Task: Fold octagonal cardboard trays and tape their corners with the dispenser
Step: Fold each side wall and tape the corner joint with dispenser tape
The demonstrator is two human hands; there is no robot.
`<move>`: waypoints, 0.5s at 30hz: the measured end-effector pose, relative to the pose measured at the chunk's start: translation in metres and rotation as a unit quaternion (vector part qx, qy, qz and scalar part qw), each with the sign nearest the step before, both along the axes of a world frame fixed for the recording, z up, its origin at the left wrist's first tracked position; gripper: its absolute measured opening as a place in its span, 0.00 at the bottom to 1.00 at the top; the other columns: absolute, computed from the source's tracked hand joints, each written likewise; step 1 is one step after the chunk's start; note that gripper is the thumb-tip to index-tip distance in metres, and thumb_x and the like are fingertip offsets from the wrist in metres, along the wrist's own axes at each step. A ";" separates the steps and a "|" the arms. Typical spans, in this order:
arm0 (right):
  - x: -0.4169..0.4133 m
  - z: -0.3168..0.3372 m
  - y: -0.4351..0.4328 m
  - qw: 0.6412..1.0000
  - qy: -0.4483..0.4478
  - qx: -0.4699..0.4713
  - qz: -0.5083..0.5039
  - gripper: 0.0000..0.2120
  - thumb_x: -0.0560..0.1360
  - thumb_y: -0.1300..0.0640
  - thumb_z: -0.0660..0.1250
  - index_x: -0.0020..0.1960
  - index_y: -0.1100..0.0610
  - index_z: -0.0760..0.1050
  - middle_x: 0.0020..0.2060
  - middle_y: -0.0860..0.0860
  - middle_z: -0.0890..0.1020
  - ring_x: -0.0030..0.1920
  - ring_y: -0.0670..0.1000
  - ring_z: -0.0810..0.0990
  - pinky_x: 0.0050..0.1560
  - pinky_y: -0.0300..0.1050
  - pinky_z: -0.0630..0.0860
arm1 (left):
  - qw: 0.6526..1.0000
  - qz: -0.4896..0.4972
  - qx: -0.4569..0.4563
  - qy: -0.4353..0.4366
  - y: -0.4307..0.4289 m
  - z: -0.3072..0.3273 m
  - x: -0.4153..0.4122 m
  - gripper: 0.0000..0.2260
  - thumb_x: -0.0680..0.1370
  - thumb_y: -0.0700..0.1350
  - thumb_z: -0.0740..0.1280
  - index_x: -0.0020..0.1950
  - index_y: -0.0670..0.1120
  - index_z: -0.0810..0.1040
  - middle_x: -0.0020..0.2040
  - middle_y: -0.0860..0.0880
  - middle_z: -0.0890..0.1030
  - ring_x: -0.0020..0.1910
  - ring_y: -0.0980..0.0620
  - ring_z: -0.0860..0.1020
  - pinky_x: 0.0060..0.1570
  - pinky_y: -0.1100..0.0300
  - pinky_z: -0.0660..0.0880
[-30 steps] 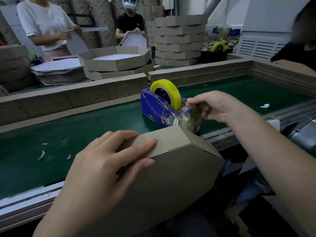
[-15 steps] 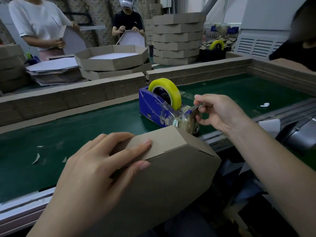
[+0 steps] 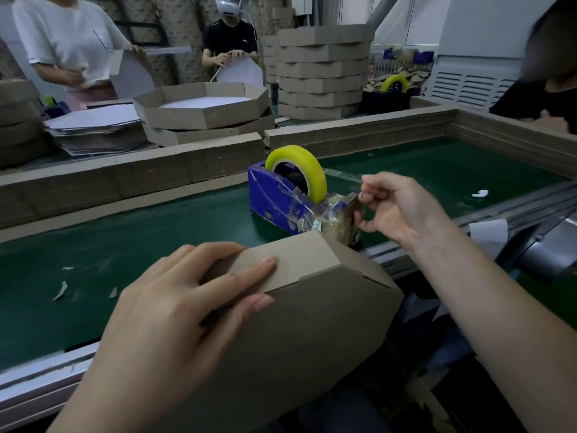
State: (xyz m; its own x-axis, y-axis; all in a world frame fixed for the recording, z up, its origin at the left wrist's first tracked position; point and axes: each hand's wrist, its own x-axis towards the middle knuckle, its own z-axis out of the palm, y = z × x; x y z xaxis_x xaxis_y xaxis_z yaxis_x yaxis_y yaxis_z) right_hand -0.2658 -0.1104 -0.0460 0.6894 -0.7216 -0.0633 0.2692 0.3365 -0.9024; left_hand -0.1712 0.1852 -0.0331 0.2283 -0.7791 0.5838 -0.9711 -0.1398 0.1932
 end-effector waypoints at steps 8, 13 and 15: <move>-0.005 -0.021 0.009 0.995 -0.089 0.013 -0.037 0.26 0.75 0.66 0.59 0.20 0.52 0.69 0.21 0.46 0.71 0.27 0.43 0.73 0.44 0.47 0.71 | 1.000 -0.001 0.008 -0.002 -0.002 0.003 0.000 0.17 0.78 0.57 0.61 0.62 0.56 0.81 0.55 0.52 0.80 0.47 0.47 0.80 0.41 0.49 0.78; -0.006 -0.032 0.014 0.991 -0.110 -0.052 -0.049 0.25 0.73 0.71 0.56 0.21 0.54 0.69 0.23 0.48 0.70 0.28 0.44 0.72 0.43 0.45 0.73 | 1.000 -0.001 0.007 0.003 -0.003 0.002 0.000 0.16 0.78 0.57 0.61 0.62 0.55 0.81 0.54 0.52 0.80 0.48 0.46 0.80 0.41 0.48 0.77; -0.006 -0.035 0.014 0.991 -0.111 -0.064 -0.049 0.20 0.70 0.70 0.59 0.22 0.56 0.69 0.24 0.50 0.69 0.29 0.45 0.72 0.42 0.44 0.75 | 1.000 -0.003 0.006 0.003 -0.004 0.002 -0.001 0.16 0.78 0.57 0.61 0.62 0.55 0.81 0.54 0.51 0.80 0.48 0.46 0.80 0.41 0.48 0.77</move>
